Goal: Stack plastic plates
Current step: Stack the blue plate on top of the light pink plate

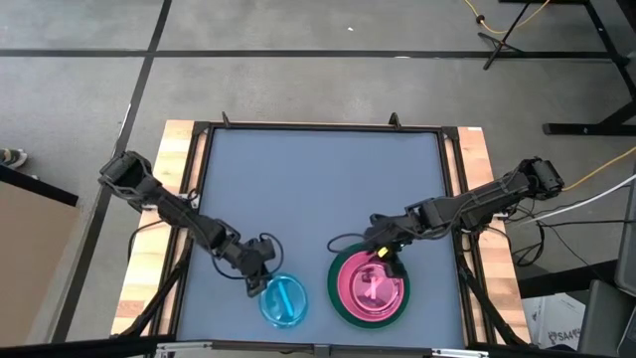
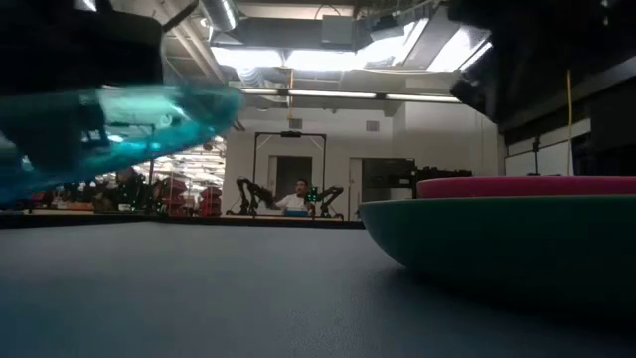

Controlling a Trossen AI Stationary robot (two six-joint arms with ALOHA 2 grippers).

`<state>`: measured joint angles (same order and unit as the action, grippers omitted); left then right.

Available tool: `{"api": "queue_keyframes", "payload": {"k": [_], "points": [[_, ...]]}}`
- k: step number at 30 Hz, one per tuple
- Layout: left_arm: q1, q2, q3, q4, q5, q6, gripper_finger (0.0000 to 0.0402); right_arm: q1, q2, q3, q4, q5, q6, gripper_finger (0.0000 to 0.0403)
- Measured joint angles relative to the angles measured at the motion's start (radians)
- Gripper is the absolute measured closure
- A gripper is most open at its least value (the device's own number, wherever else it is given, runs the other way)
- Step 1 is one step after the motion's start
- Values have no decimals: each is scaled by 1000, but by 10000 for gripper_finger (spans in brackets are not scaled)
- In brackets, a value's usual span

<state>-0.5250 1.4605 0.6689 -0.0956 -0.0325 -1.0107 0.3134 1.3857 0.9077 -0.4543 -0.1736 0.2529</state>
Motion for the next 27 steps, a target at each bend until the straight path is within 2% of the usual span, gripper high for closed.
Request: {"api": "queue_keyframes", "payload": {"k": [7,14,22,27], "points": [[64,0,0,1,-37,-1,401,0,0,0,172,139,-5,315],[132,0,1,1,-19,0,401,-2,0,0,207,281,-97,315],[185,0,1,4,8,1,401,-57,0,0,296,306,-104,315],[223,0,1,4,-16,8,401,-113,0,0,337,390,-104,315]]}}
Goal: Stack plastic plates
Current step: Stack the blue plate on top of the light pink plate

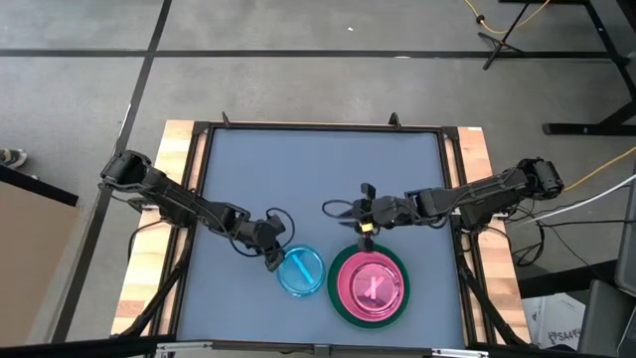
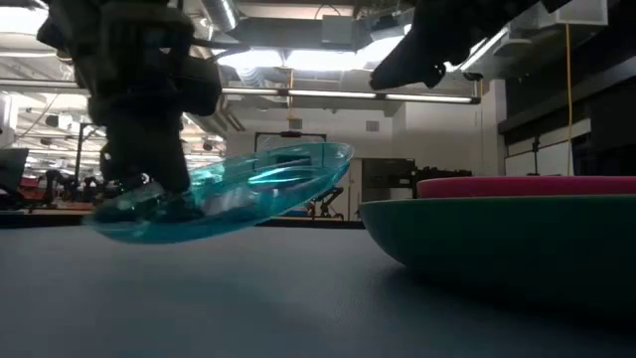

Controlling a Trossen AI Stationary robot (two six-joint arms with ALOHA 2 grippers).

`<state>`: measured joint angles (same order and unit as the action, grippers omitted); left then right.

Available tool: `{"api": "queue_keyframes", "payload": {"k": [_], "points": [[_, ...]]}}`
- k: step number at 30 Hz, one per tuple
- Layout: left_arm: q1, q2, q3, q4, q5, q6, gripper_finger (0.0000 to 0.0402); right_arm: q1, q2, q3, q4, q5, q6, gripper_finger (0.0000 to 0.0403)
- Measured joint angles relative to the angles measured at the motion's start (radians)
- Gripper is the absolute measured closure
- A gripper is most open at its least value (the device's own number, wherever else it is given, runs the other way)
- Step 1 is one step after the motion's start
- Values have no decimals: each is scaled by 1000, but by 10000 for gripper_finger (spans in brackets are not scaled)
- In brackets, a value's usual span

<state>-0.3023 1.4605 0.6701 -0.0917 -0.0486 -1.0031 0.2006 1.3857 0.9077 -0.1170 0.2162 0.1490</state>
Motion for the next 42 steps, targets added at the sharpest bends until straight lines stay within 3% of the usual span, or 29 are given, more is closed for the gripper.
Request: {"api": "queue_keyframes", "payload": {"k": [6,19,42], "points": [[64,0,0,0,-73,33,401,-89,0,0,4,11,0,315],[205,0,0,32,-108,122,401,-203,0,0,4,9,-49,315],[323,0,0,213,-248,254,401,-201,0,0,2,-16,-87,315]]}}
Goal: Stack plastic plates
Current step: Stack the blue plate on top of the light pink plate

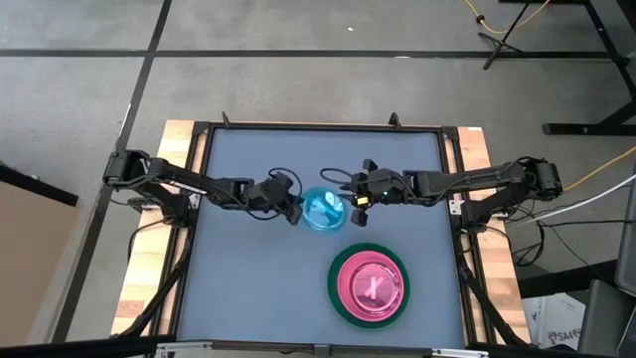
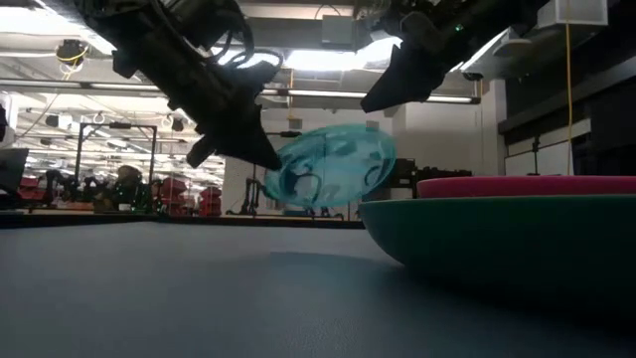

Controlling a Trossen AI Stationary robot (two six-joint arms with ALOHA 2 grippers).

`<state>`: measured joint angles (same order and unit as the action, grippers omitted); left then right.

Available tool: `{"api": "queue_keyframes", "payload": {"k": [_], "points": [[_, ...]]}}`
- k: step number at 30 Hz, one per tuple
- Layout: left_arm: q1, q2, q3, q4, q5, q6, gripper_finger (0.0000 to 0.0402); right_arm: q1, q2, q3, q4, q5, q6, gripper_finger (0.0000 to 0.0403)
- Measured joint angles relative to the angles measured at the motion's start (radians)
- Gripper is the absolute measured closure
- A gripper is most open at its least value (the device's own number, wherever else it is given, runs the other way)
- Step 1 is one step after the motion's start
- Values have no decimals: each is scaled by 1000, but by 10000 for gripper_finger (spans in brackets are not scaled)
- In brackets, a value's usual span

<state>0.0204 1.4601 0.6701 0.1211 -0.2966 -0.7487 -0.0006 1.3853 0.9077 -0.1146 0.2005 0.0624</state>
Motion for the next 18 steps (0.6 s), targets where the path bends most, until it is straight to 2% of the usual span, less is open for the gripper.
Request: {"api": "queue_keyframes", "payload": {"k": [6,18], "points": [[0,0,0,71,-37,2,401,0,0,0,-11,25,0,315],[-4,0,0,87,-37,2,401,0,0,0,-26,61,0,315]]}}
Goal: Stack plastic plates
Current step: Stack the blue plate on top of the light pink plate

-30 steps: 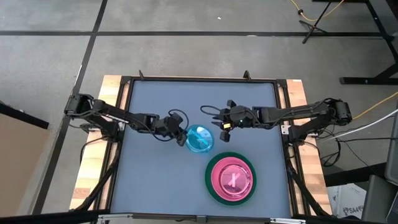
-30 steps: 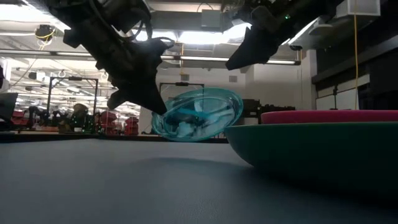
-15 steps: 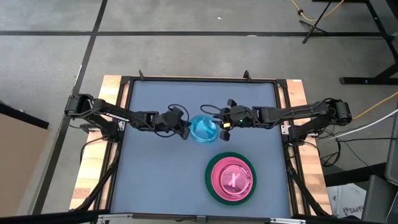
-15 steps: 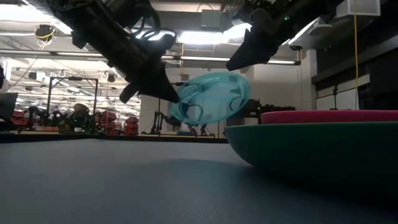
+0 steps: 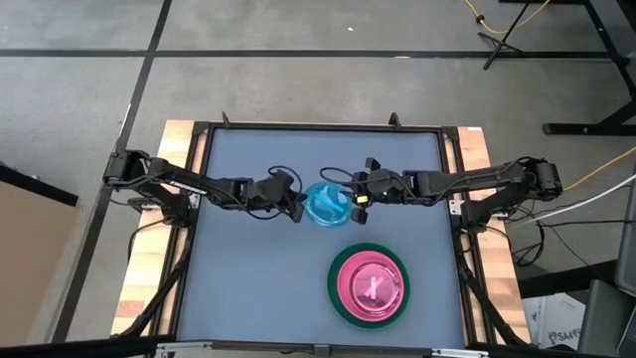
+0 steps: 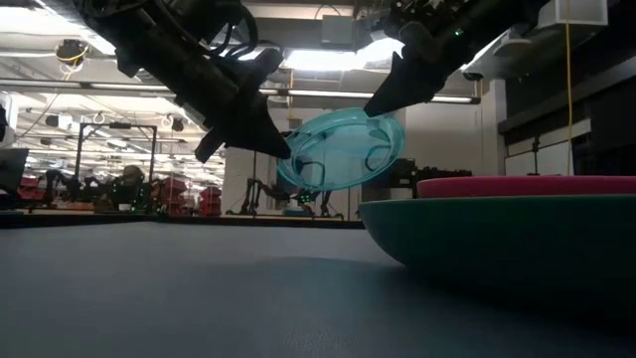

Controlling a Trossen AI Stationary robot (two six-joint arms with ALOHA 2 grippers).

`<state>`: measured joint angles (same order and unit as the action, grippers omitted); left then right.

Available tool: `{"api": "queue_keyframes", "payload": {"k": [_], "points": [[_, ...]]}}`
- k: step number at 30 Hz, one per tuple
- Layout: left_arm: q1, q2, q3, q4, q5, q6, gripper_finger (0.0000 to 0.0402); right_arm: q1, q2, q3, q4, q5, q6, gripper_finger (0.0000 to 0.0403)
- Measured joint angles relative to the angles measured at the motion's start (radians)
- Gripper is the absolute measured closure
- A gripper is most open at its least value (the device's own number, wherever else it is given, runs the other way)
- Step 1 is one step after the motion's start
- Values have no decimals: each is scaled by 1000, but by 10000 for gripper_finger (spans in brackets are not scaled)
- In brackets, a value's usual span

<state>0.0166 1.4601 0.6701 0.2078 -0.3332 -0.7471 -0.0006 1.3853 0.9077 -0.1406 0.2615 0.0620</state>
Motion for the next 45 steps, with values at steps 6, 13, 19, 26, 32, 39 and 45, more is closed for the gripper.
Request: {"api": "queue_keyframes", "payload": {"k": [6,13,19,26,32,39,45], "points": [[0,0,0,62,1,0,401,0,0,0,0,-9,0,315],[0,0,0,71,2,0,401,0,0,0,0,-10,0,315],[0,0,0,70,2,-1,401,0,0,0,0,-10,0,338],[0,0,0,69,2,-1,401,0,0,0,2,-1,-14,394],[0,0,0,68,12,-1,401,0,0,0,2,-3,-15,395],[-1,0,0,69,43,-1,370,0,0,1,8,-10,-17,401],[0,0,0,71,44,-1,325,0,0,1,5,-26,-17,402]]}}
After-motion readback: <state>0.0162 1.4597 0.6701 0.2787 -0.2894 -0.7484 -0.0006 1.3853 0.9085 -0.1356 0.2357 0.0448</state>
